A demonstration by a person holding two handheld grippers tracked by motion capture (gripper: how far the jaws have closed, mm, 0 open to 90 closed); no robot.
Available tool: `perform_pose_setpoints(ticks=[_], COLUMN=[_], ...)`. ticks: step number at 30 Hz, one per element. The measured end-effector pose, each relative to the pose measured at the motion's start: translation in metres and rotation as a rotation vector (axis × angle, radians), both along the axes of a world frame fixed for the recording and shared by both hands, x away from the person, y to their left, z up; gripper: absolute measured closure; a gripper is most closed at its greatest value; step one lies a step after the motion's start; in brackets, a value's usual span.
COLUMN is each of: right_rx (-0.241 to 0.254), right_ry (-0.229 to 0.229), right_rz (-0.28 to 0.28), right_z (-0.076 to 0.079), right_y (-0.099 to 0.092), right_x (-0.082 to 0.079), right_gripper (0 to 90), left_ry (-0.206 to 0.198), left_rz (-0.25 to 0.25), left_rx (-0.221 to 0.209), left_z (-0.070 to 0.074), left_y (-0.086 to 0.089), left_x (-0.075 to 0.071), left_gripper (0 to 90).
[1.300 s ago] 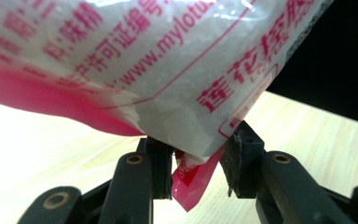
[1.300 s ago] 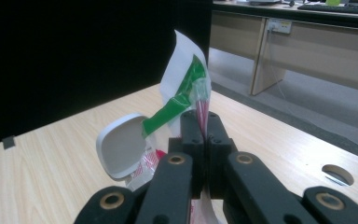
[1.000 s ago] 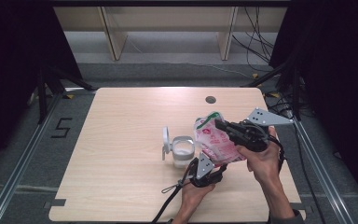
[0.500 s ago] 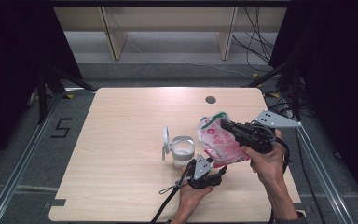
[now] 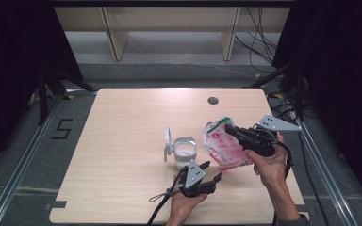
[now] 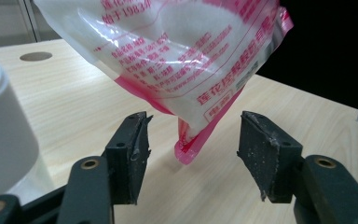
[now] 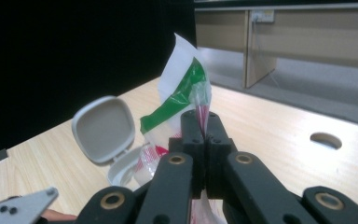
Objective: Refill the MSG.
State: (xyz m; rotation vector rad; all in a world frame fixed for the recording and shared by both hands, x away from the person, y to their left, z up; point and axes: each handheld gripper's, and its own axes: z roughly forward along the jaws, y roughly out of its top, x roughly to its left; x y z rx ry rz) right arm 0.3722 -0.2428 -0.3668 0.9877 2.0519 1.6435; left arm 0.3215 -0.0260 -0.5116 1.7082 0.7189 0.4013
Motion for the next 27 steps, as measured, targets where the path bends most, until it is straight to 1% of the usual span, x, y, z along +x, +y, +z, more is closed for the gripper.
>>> perform_pose_setpoints(ticks=[1,2,3,4,5,6,7,8,9,10,11,12,13,14,15,16,17,18,20,21,22,24,25,26,27], right_rx=[-0.013,-0.008,-0.013,-0.015,-0.011,0.01,-0.012,-0.017,-0.008,-0.017,0.008,-0.019,-0.012,-0.02,-0.026,-0.027,-0.032,-0.037,-0.057,-0.055,-0.05,-0.079,-0.08,-0.08,-0.069], right_ry=[-0.004,0.018,0.008,0.032,0.016,0.038,0.014,0.038,0.048,0.036,0.055,0.04,0.046,0.032,0.041,0.044,0.032,0.033,0.032,0.03,0.04,0.025,0.018,0.031,0.031], right_rz=[-0.001,-0.007,-0.007,-0.018,-0.016,-0.025,-0.028,-0.041,-0.05,-0.051,-0.062,-0.07,-0.083,-0.082,-0.078,-0.092,-0.097,-0.111,-0.12,-0.122,-0.126,-0.138,-0.14,-0.152,-0.144], right_z=[-0.003,-0.006,-0.01,-0.013,-0.014,-0.013,-0.014,-0.013,-0.014,-0.014,-0.015,-0.016,-0.016,-0.017,-0.017,-0.018,-0.019,-0.019,-0.021,-0.022,-0.023,-0.024,-0.025,-0.026,-0.027], right_y=[-0.002,-0.003,-0.005,-0.007,-0.011,-0.013,-0.016,-0.018,-0.02,-0.024,-0.024,-0.028,-0.029,-0.032,-0.035,-0.035,-0.036,-0.036,-0.037,-0.038,-0.039,-0.042,-0.043,-0.043,-0.044], right_x=[0.001,0.0,0.002,0.0,0.001,-0.001,0.0,-0.004,-0.006,-0.006,-0.009,-0.009,-0.011,-0.012,-0.013,-0.015,-0.016,-0.018,-0.019,-0.019,-0.019,-0.017,-0.015,-0.016,-0.015], right_gripper=[90.0,90.0,90.0,90.0,90.0,90.0,90.0,90.0,90.0,90.0,90.0,90.0,90.0,90.0,90.0,90.0,90.0,90.0,90.0,90.0,90.0,90.0,90.0,90.0,90.0], left_ry=[0.0,0.01,0.01,0.011,0.01,0.006,0.005,0.001,0.003,0.002,0.001,0.003,-0.002,-0.004,-0.001,0.004,0.005,0.002,-0.001,0.003,0.004,0.003,0.005,0.001,0.001], left_rz=[0.001,0.001,0.007,0.003,0.0,-0.002,0.005,0.005,0.01,0.014,0.015,0.021,0.02,0.021,0.018,0.021,0.019,0.018,0.02,0.021,0.02,0.017,0.02,0.015,0.017], left_rx=[-0.001,0.011,0.0,0.004,0.001,-0.002,0.005,-0.007,-0.015,-0.007,0.0,-0.002,-0.016,-0.017,-0.01,0.0,0.002,0.004,-0.002,-0.009,-0.003,0.006,0.006,-0.005,-0.005], left_z=[-0.001,-0.001,-0.002,-0.002,-0.002,-0.002,0.0,0.0,0.0,0.0,0.0,0.0,-0.001,-0.001,-0.001,-0.001,-0.001,-0.001,-0.001,-0.001,-0.001,-0.001,-0.001,-0.002,-0.002], left_y=[0.001,0.003,0.004,0.006,0.007,0.008,0.01,0.01,0.011,0.013,0.014,0.014,0.014,0.014,0.015,0.015,0.015,0.015,0.014,0.014,0.014,0.014,0.014,0.013,0.013], left_x=[-0.001,-0.002,-0.003,-0.003,-0.003,-0.004,-0.005,-0.005,-0.005,-0.004,-0.004,-0.004,-0.004,-0.003,-0.003,-0.004,-0.004,-0.004,-0.004,-0.004,-0.004,-0.004,-0.004,-0.003,-0.003], left_gripper=[42.3,42.4,42.4,42.5,42.6,42.6,42.6,42.6,42.4,42.3,42.3,42.3,42.4,42.5,42.6,42.6,42.5,42.6,42.5,42.5,42.5,42.5,42.6,42.6,42.7])
